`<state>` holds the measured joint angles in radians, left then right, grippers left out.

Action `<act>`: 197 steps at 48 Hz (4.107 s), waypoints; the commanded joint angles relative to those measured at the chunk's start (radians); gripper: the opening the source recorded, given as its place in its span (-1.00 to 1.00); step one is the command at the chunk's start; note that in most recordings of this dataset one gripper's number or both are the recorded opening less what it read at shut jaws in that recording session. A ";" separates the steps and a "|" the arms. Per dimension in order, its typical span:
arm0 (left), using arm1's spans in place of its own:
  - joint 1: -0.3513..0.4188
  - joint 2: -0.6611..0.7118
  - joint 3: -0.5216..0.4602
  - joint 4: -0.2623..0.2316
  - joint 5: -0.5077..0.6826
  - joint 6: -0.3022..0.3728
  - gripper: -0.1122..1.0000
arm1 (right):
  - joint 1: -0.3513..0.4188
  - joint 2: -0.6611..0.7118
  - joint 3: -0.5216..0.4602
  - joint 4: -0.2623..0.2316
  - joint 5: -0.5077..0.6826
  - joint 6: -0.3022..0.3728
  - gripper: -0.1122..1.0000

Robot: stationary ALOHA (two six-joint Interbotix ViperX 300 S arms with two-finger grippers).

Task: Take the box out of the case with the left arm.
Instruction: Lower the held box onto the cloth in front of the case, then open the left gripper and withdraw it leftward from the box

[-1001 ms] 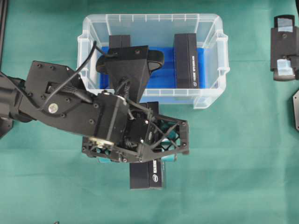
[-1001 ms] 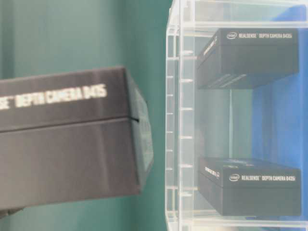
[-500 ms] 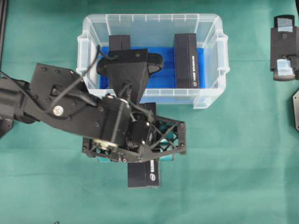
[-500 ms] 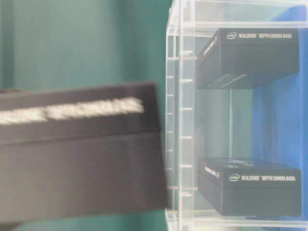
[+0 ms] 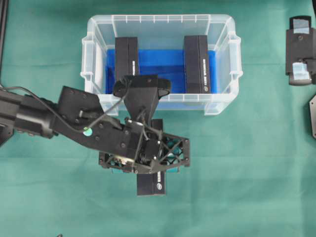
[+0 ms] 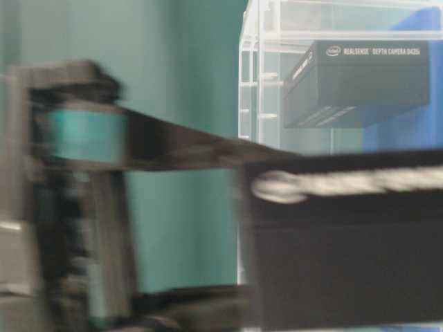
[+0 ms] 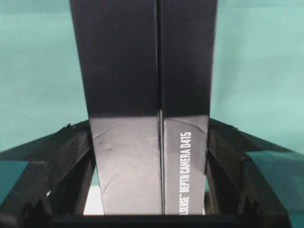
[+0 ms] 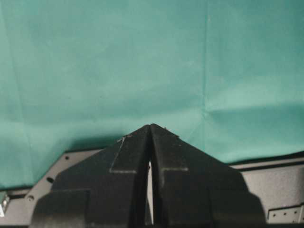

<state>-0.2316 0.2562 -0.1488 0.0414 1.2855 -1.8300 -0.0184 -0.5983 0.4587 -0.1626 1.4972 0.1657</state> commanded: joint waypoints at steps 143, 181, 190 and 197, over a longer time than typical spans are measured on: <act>0.028 -0.213 0.040 0.008 0.000 0.086 0.92 | 0.000 -0.003 -0.006 -0.021 0.002 0.002 -0.80; -0.046 -0.667 0.531 0.008 0.008 0.037 0.91 | 0.000 -0.003 -0.002 -0.021 0.003 0.002 -0.80; -0.051 -0.779 0.623 0.008 0.012 0.040 0.91 | 0.000 -0.006 0.008 -0.020 0.003 0.002 -0.80; -0.051 -0.833 0.657 0.008 0.040 0.043 0.91 | 0.000 -0.005 0.012 -0.020 0.003 0.002 -0.80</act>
<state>-0.2792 -0.5507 0.5093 0.0460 1.3146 -1.7902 -0.0184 -0.5998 0.4786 -0.1810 1.4987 0.1641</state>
